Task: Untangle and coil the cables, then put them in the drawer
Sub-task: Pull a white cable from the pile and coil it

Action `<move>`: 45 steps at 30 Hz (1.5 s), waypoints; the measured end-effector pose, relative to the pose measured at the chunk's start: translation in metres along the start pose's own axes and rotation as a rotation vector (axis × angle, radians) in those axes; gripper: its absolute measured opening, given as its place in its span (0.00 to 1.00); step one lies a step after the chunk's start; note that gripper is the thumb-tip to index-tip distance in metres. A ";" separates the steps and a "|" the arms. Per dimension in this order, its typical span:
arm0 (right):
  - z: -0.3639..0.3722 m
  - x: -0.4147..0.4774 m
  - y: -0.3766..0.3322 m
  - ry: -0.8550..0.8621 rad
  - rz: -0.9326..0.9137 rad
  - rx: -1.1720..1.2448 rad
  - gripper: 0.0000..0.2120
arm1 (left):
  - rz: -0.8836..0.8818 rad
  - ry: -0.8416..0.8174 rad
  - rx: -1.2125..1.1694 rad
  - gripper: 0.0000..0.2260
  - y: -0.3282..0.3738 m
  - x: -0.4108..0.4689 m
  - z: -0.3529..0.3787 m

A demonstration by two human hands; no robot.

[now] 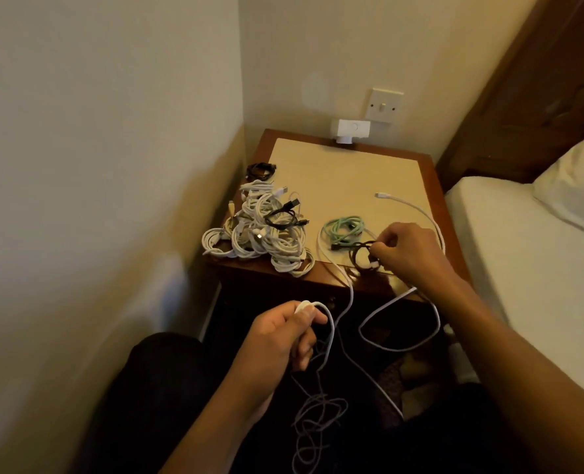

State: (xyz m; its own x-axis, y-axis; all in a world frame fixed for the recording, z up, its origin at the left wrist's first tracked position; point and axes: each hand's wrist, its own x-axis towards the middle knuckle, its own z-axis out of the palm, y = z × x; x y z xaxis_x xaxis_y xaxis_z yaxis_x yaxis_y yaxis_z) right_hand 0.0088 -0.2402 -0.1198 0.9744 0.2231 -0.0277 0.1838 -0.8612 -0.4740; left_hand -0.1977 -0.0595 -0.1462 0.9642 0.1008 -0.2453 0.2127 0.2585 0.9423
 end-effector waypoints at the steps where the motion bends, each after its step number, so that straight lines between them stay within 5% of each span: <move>1: -0.011 -0.001 -0.003 0.034 -0.014 0.008 0.04 | 0.001 -0.005 -0.006 0.13 0.000 0.001 0.000; 6: -0.047 0.018 -0.041 0.151 -0.041 0.214 0.04 | -0.018 -0.016 -0.021 0.13 0.001 0.002 0.002; 14: 0.018 0.128 -0.081 0.032 0.206 0.539 0.05 | -0.024 -0.029 -0.040 0.15 0.003 0.005 -0.003; 25: 0.010 0.115 -0.035 -0.324 0.003 -0.212 0.20 | -0.036 -0.037 -0.081 0.18 0.005 0.012 -0.005; 29: 0.021 0.100 -0.022 -0.243 -0.091 -0.180 0.05 | -0.036 -0.043 -0.093 0.18 0.005 0.013 0.001; 33: 0.005 0.096 -0.034 -0.223 -0.095 -0.145 0.02 | -0.043 -0.028 -0.093 0.18 0.002 0.013 -0.001; 39: -0.033 0.114 -0.057 -0.082 -0.033 0.182 0.02 | -0.048 -0.036 -0.099 0.17 0.000 0.015 -0.001; 45: 0.025 0.151 -0.075 -0.038 0.087 0.191 0.07 | -0.056 -0.051 -0.064 0.17 0.000 0.014 -0.003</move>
State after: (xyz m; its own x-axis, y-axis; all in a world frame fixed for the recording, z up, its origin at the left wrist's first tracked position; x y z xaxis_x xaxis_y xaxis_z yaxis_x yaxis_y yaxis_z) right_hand 0.1386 -0.1305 -0.1104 0.9793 0.1715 -0.1072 0.0675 -0.7768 -0.6261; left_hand -0.1841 -0.0555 -0.1502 0.9581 0.0362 -0.2840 0.2577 0.3230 0.9106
